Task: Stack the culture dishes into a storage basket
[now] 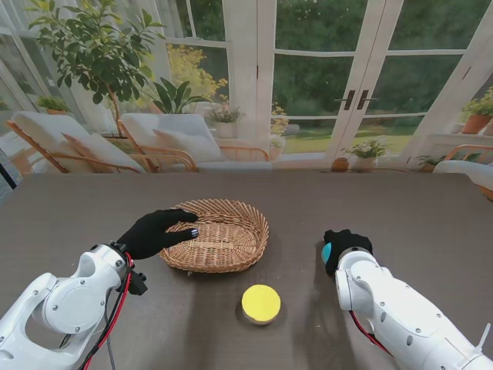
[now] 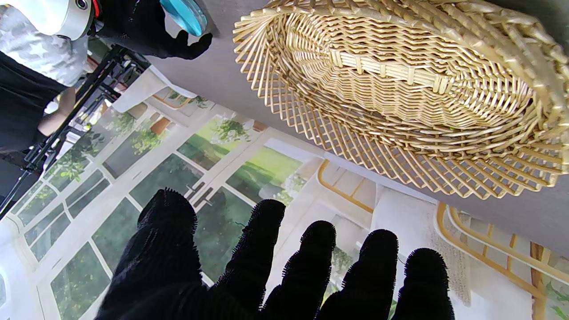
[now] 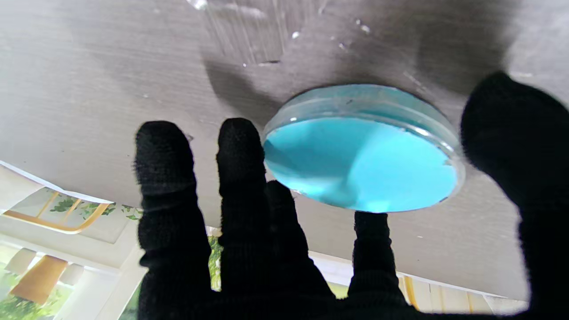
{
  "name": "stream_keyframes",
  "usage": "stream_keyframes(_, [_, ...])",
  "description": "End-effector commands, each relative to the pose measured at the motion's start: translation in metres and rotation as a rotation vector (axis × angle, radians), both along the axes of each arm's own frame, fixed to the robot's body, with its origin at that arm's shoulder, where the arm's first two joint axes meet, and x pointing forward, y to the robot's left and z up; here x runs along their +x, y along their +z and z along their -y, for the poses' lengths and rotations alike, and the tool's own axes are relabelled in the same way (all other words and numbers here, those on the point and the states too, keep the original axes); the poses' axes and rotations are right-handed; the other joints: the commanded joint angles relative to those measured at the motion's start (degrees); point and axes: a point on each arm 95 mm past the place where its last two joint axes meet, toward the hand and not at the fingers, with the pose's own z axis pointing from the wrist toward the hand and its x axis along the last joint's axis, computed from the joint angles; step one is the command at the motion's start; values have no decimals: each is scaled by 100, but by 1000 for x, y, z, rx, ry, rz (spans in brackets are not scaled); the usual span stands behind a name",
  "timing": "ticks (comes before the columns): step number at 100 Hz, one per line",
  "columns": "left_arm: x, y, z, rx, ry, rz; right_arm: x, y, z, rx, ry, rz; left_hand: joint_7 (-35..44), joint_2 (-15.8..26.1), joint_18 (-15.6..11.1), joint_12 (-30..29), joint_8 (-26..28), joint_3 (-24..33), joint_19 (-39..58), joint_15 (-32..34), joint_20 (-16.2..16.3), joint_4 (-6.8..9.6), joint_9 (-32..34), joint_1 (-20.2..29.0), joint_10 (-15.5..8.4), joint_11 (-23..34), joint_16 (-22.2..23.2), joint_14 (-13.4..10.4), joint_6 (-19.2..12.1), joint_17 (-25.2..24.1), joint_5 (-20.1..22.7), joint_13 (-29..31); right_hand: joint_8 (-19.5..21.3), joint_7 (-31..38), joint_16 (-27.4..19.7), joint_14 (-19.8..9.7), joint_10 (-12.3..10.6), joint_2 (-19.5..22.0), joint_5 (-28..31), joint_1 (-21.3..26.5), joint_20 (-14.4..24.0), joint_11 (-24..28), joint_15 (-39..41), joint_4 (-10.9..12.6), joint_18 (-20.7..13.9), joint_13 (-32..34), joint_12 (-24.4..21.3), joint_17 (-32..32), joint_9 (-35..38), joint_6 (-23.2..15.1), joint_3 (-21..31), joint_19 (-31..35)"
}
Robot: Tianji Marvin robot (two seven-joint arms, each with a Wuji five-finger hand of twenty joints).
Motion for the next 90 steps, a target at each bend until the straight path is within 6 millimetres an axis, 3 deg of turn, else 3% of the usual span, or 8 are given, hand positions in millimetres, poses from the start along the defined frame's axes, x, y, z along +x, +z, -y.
stream_keyframes(1, [-2,-1,1,4,-9,-12,-4,-10,2,-9,-11,-35,10,220,38,28,13,-63,15,19,71,186,138,144,36,-40,-5,96,3,1,92,140,119,219,-19,-16,207,-301,103,289,-20,118,7,140,312,253,105,-902,252,-6,539,246])
stream_keyframes(38, [-3,-1,0,3,-7,-6,-4,-18,1,-14,-16,-26,9,220,41,29,12,-62,14,22,70,186,143,145,41,-38,-5,90,7,2,90,146,158,778,-49,-137,-17,-221,694,747,-299,332,-317,279,374,1066,237,-304,1576,-52,983,389])
stream_keyframes(67, [-3,-1,0,2,-6,-5,-5,-19,1,-13,-11,-21,9,224,39,29,12,-63,14,22,70,186,145,142,36,-38,-4,105,-2,2,88,148,140,968,-3,-249,-89,-125,888,868,-340,411,-351,312,328,1354,279,-72,1804,-66,1101,480])
stream_keyframes(90, [-4,-1,-2,1,2,2,-4,-8,0,7,5,10,13,218,47,29,14,-61,16,25,69,187,150,149,45,-36,-3,116,8,7,98,156,97,1012,45,-280,-78,-50,960,897,-344,418,-338,324,305,1422,288,14,1818,-50,1119,558])
